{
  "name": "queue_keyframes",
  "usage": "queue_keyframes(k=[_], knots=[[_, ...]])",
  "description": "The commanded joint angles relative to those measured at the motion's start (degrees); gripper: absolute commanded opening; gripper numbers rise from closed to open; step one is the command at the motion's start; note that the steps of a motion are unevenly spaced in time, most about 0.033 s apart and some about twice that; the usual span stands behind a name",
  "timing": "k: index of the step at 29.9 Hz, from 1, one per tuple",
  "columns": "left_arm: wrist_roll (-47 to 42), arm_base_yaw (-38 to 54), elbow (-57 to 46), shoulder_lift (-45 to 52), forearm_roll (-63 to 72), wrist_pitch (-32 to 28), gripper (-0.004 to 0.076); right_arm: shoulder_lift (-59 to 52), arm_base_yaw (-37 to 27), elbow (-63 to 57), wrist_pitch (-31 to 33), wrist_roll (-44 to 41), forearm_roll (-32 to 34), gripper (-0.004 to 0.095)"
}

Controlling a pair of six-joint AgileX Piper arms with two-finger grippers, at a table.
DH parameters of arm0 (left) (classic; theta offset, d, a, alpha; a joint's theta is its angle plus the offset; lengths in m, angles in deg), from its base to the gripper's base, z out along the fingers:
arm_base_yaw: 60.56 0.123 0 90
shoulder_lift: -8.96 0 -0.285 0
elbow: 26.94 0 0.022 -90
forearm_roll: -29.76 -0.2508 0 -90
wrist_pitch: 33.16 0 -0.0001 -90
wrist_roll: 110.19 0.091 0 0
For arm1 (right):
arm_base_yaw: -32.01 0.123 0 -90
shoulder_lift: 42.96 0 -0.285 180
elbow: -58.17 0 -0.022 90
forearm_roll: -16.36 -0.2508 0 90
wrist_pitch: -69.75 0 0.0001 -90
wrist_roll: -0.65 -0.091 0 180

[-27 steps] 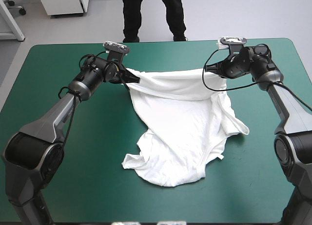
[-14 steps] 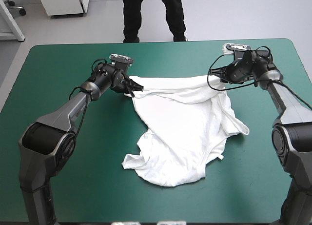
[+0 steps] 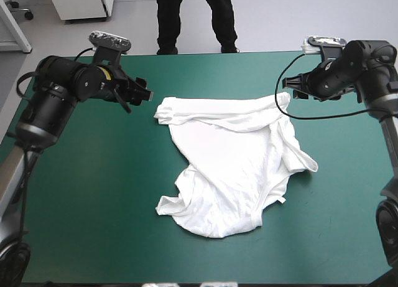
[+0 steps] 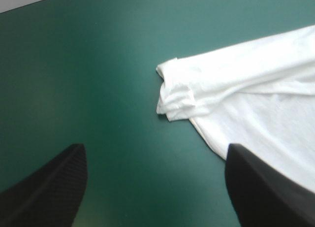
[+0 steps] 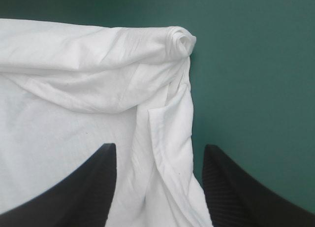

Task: Fold the cloth

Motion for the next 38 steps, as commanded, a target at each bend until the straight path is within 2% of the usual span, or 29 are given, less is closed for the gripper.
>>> queue_keyframes(k=[1, 4, 10, 13, 25, 30, 38], knots=[[0.00, -2.24, -2.64, 7.04, 0.58, -1.25, 0.0491, -6.35, -0.62, -0.24, -0.99, 0.54, 0.46, 0.0491], [1.51, -6.41, -6.37, 10.16, -1.90, 0.94, 0.0448, -8.66, -0.62, -2.54, -0.99, 0.54, 1.23, 0.0486], [-1.30, -14.25, -12.84, 11.89, -4.55, 10.10, 0.0445, -11.18, -0.62, -7.29, -0.09, 0.33, 3.35, 0.0486], [-3.73, -15.62, -16.48, 11.89, -1.37, 10.74, 0.0445, -11.34, -0.62, -8.40, 0.13, 0.33, 3.35, 0.0486], [-9.29, -22.20, -33.79, 12.11, 1.52, -0.37, 0.0446, -11.34, -0.62, -8.81, -0.08, 0.33, 3.35, 0.0486], [-10.86, -22.22, -39.87, 12.00, 1.53, -5.30, 0.0446, -11.34, -0.62, -8.81, -0.08, 0.33, 3.35, 0.0486], [-10.07, -22.22, -43.14, 5.46, 1.53, -9.43, 0.0445, -11.34, -0.62, -8.81, -0.08, 0.33, 3.24, 0.0486]])
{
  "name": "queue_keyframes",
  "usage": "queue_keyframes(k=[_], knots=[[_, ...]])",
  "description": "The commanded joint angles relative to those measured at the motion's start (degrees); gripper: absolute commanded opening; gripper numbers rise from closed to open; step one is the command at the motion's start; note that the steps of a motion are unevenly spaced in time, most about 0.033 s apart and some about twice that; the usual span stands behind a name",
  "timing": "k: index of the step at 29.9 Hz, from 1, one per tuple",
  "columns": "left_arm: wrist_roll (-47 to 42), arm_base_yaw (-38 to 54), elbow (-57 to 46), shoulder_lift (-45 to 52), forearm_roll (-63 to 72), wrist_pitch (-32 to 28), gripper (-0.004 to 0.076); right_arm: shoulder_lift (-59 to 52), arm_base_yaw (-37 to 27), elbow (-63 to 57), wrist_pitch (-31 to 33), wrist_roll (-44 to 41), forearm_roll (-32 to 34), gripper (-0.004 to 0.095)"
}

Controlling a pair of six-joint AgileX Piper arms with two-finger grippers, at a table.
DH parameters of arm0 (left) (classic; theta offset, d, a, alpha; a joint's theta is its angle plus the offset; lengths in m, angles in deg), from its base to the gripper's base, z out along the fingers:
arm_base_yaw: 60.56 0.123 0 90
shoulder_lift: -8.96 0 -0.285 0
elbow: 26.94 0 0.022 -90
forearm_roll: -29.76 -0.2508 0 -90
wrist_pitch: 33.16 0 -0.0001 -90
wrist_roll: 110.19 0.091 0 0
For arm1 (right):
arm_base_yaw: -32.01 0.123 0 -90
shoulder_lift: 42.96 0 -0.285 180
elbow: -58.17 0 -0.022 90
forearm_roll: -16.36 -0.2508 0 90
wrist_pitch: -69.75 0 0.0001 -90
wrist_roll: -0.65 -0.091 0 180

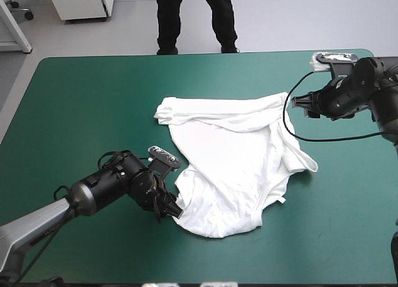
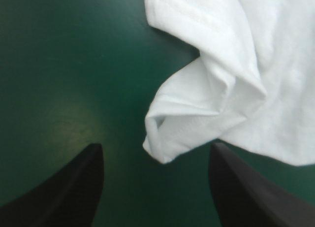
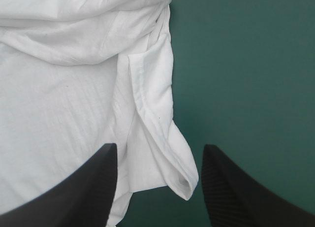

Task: Fold the cloth

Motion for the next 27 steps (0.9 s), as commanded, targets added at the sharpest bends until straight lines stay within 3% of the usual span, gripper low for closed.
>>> queue_keyframes(k=[1, 6, 9, 12, 15, 24, 27], knots=[[0.52, -0.36, 1.00, -2.49, 0.03, -3.13, 0.0445, -2.44, -0.51, 1.15, -2.00, 0.31, -0.13, 0.0486], [3.40, -0.36, 1.00, -8.01, 3.07, -4.35, 0.0444, -2.44, -0.51, 1.15, -1.90, 0.31, -0.03, 0.0486], [4.59, -0.36, 1.00, -10.63, 4.62, -4.90, 0.0392, -2.23, -0.51, 1.15, -1.80, 0.31, 0.08, 0.0485], [4.86, -0.36, 1.00, -11.82, 5.03, -5.71, 0.0222, -1.87, -0.51, 1.15, -0.88, 0.31, 0.21, 0.0486], [5.63, -0.36, 1.00, -11.83, 5.03, -5.80, -0.0006, -1.24, -0.51, 1.01, 0.58, 0.18, 0.09, 0.0500], [5.63, -0.36, 1.00, -11.83, 4.64, -5.71, -0.0009, -1.58, -0.51, -7.11, 0.22, 0.09, 0.34, 0.0589], [5.63, -0.36, 1.00, -11.83, 4.66, -5.71, -0.0009, -1.58, -0.51, -12.52, -3.70, 0.29, 0.85, 0.0589]])
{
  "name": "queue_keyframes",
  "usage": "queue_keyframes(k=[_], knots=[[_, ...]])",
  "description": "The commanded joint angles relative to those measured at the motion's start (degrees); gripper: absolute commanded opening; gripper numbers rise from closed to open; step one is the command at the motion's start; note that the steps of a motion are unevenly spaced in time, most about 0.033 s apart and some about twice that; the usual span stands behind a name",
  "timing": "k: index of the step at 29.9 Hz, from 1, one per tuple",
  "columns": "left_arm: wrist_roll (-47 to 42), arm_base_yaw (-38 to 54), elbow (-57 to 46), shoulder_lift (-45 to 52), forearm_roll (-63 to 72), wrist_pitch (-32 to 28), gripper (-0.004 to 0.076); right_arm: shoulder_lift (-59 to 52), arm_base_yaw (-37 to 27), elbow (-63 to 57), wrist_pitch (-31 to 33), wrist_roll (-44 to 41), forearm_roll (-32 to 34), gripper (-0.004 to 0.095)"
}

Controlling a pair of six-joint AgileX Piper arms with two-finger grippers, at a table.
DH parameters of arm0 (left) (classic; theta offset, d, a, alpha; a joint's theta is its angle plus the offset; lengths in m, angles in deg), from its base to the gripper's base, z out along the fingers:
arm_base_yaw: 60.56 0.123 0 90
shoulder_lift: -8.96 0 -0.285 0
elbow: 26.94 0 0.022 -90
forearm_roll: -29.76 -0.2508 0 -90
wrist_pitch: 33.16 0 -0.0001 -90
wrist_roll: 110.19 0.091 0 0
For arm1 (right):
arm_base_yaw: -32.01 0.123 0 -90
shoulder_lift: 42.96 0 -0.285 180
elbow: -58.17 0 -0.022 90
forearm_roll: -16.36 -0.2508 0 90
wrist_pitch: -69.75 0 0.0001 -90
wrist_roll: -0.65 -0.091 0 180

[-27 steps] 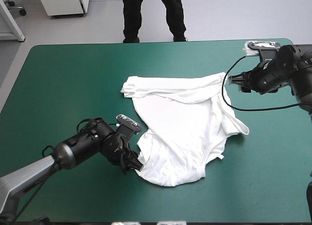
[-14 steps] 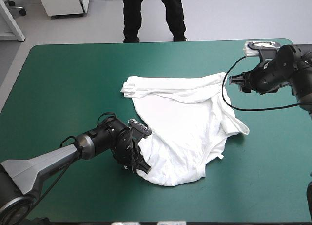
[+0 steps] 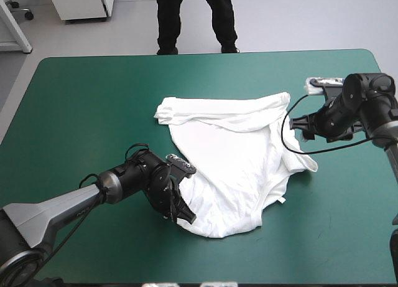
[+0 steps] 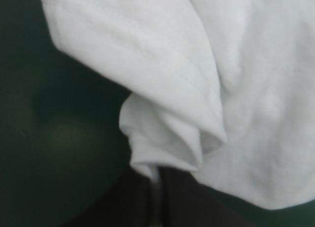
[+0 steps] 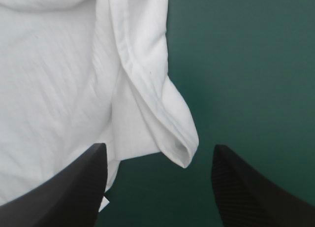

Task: Fold the cloth

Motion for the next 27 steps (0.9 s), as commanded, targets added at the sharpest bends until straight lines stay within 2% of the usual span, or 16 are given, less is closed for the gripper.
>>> queue_keyframes(k=[1, 5, 8, 13, 21, 24, 26, 27], knots=[[-0.10, -0.11, -0.36, -0.77, -2.59, -3.74, -0.0009, -2.18, -0.51, -4.62, -5.72, 0.43, 0.95, 0.0589], [-0.10, -0.11, -0.36, -0.77, -2.59, -3.74, -0.0009, -2.08, -0.51, -11.36, -13.22, 0.43, 1.80, 0.0588], [-0.10, -0.11, -0.36, -0.77, -2.59, -3.74, -0.0009, -1.48, -0.51, -14.87, -16.41, -0.09, 1.80, 0.0586], [-0.10, -0.11, -0.36, -0.77, -2.59, -3.74, -0.0009, 1.78, -0.51, -17.02, -19.73, -0.61, 1.65, 0.0586], [-0.99, -0.11, -0.36, -0.77, -2.81, -3.31, -0.0009, 9.11, -0.51, -17.11, -19.05, -1.80, 1.25, 0.0568], [-0.87, -0.11, -0.36, -0.77, -2.82, -3.41, -0.0009, 10.68, -0.51, -17.11, -17.65, -2.27, 1.17, 0.0475], [-0.87, -0.11, -0.36, -0.77, -2.82, -3.53, -0.0009, 10.79, -0.51, -17.11, -16.46, -2.27, 0.99, 0.0340], [-0.87, 0.01, -0.24, -0.77, -2.82, -3.53, -0.0009, 10.53, -0.51, -17.11, -15.71, -2.27, 0.99, 0.0212]])
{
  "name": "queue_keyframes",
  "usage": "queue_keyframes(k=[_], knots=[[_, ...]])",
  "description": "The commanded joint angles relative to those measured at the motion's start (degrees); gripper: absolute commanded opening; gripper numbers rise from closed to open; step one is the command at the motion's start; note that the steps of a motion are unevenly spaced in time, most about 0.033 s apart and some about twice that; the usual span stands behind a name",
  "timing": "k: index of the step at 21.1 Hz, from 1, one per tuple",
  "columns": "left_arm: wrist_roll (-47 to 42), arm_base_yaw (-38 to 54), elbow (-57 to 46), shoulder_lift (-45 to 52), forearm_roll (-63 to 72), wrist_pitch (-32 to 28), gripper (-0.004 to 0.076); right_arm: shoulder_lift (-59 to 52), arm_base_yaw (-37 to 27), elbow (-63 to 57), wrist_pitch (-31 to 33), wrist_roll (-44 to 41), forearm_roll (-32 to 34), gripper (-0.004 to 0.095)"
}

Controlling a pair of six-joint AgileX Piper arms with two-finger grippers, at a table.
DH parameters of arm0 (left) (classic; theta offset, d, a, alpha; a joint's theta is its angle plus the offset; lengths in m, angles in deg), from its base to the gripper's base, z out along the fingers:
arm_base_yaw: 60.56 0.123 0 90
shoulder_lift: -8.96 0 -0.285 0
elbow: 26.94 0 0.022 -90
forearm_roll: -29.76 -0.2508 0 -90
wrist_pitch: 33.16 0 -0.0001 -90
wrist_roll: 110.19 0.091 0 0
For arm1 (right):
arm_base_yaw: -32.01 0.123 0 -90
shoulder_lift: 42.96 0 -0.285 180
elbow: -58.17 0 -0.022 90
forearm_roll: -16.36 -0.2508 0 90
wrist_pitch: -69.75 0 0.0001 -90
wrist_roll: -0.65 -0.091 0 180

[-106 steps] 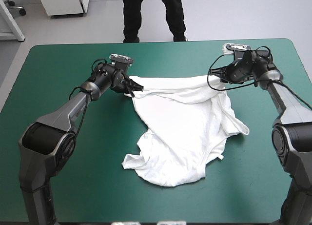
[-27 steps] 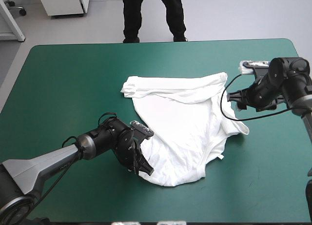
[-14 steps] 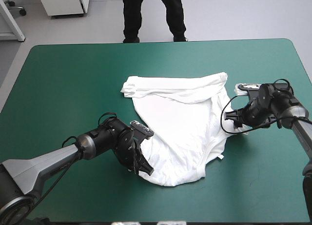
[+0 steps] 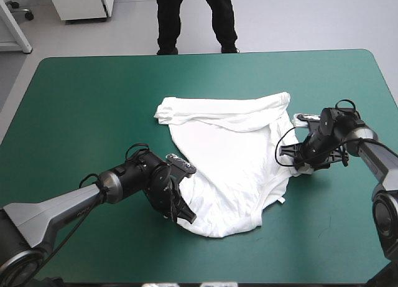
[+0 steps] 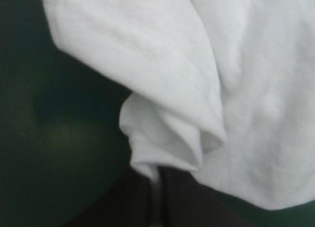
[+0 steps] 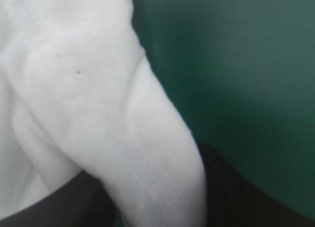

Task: Fold the cloth

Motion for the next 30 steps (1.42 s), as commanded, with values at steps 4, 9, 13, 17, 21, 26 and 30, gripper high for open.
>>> queue_keyframes(k=[4, 9, 13, 17, 21, 26, 30], knots=[[-0.91, 0.76, 2.18, 0.05, -5.59, -2.56, -0.0009, -2.95, -0.44, 0.20, 2.40, -0.23, 2.36, -0.0008], [-1.47, 7.47, 10.62, 5.24, -6.24, 1.08, -0.0009, -12.06, -0.44, 1.06, 4.27, 0.00, 2.45, -0.0017], [1.37, 14.40, 22.88, 11.44, -5.61, 3.52, -0.0009, -19.79, -0.44, 9.50, 7.20, 4.11, -0.98, -0.0017], [3.68, 16.64, 40.40, 14.95, -6.02, 5.50, -0.0009, -22.68, -0.44, 27.71, 9.62, 9.05, -10.03, -0.0017], [6.36, 16.64, 56.90, 15.24, -6.12, 4.03, -0.0009, -22.56, -0.44, 46.95, 10.01, 12.66, -13.70, -0.0017], [10.42, 16.53, 73.07, 15.24, -4.62, 0.13, -0.0009, -22.56, -0.44, 65.30, 9.72, 15.04, -17.34, -0.0017], [15.17, 16.53, 80.51, 16.76, 1.48, -4.42, -0.0009, -22.76, -0.44, 71.96, 8.41, 15.84, -18.05, -0.0016]])
